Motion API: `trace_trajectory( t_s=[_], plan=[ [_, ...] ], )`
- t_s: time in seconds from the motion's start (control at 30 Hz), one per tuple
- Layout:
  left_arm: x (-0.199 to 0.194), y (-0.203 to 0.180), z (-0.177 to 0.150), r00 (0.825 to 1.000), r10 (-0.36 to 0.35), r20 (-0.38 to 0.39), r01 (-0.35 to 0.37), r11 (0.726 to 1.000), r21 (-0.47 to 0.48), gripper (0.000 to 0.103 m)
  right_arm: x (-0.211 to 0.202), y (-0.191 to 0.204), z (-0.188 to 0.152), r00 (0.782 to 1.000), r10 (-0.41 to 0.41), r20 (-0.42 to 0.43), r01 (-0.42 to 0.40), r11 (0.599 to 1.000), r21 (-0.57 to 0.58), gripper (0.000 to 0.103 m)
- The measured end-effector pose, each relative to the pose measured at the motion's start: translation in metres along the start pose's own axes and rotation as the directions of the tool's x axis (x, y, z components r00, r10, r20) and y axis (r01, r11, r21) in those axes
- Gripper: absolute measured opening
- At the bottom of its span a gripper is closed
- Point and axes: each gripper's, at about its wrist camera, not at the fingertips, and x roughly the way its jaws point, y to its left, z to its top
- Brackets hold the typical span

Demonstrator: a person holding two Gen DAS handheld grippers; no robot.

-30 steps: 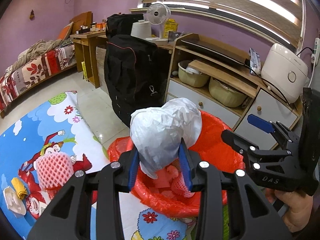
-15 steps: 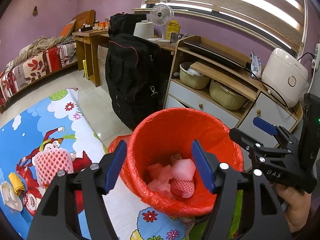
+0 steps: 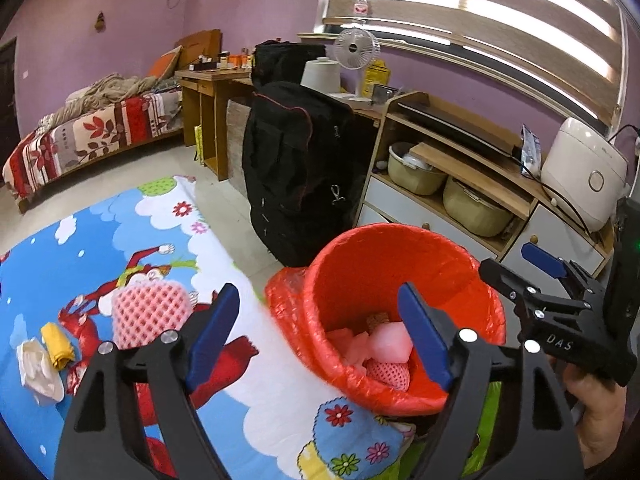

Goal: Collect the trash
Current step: 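Move both open tools back over the remaining trash on the bed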

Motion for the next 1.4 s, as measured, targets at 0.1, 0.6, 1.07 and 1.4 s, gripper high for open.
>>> trace_trajectory(
  t_s=[0.1, 0.6, 1.07, 1.4],
  plan=[
    [-0.005, 0.011, -0.006, 1.000, 0.017, -0.002, -0.017, 1.000, -0.019, 0.082, 0.000, 0.011, -0.001, 1.000, 0.027, -0.004, -0.027, 1.000, -0.012, 0.095],
    [-0.055, 0.078, -0.031, 0.988, 0.150, 0.046, -0.144, 0.983, -0.111, 0.082, -0.002, 0.067, 0.005, 0.993, 0.116, -0.022, -0.117, 0.993, -0.033, 0.095],
    [-0.094, 0.143, -0.057, 0.950, 0.301, 0.087, -0.276, 0.935, -0.224, 0.085, -0.009, 0.130, 0.018, 0.984, 0.180, -0.017, -0.181, 0.978, -0.108, 0.095],
    [-0.102, 0.204, -0.069, 0.933, 0.356, 0.045, -0.325, 0.891, -0.317, 0.086, -0.004, 0.173, 0.022, 0.973, 0.229, -0.040, -0.232, 0.962, -0.146, 0.095]
  ],
)
